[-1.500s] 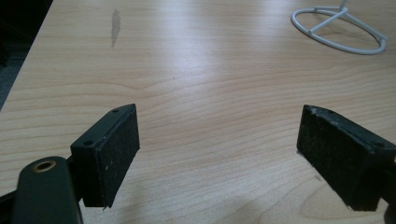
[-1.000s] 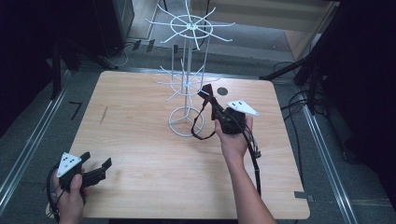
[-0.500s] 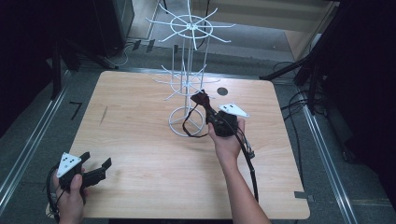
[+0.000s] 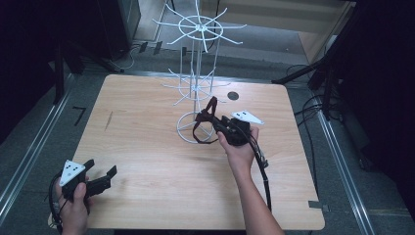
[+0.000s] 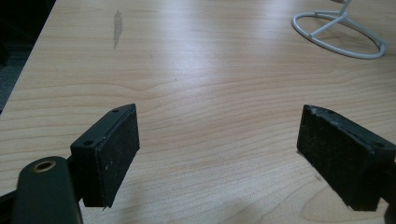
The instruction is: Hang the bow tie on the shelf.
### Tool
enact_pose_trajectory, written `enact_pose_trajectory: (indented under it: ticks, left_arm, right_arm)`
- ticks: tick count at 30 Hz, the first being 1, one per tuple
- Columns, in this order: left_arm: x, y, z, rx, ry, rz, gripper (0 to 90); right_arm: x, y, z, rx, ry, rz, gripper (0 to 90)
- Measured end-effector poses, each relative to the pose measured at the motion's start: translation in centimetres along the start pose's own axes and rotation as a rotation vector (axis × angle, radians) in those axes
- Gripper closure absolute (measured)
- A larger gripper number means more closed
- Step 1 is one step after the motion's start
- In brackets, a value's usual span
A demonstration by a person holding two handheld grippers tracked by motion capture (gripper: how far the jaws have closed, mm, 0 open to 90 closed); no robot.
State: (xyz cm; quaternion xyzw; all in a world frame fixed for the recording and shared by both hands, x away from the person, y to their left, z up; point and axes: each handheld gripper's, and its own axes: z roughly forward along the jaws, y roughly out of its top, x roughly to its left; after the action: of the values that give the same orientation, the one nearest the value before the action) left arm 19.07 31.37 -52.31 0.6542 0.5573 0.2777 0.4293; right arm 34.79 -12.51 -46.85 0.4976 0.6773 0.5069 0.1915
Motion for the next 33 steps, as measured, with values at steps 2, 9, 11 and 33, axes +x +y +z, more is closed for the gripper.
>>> enact_pose_trajectory:
  ticks: [2, 9, 11, 33]
  left_arm:
    - [0.0, 0.0, 0.0, -0.001, 0.001, 0.0, 14.0]
    - [0.0, 0.0, 0.0, -0.001, 0.0, 0.0, 13.9]
    - [0.0, 0.0, 0.0, 0.0, 0.0, 0.0, 14.0]
    - [0.0, 0.0, 0.0, 0.0, 0.003, 0.002, 14.0]
  right_arm:
    - [0.0, 0.1, -0.1, -0.003, 0.0, -0.001, 52.8]
    - [-0.3, 0.3, -0.7, -0.024, -0.008, 0.002, 44.7]
    - [-0.4, 0.5, -1.0, -0.028, -0.009, 0.0, 43.5]
    - [-2.5, 0.7, -5.2, -0.096, -0.022, -0.008, 35.2]
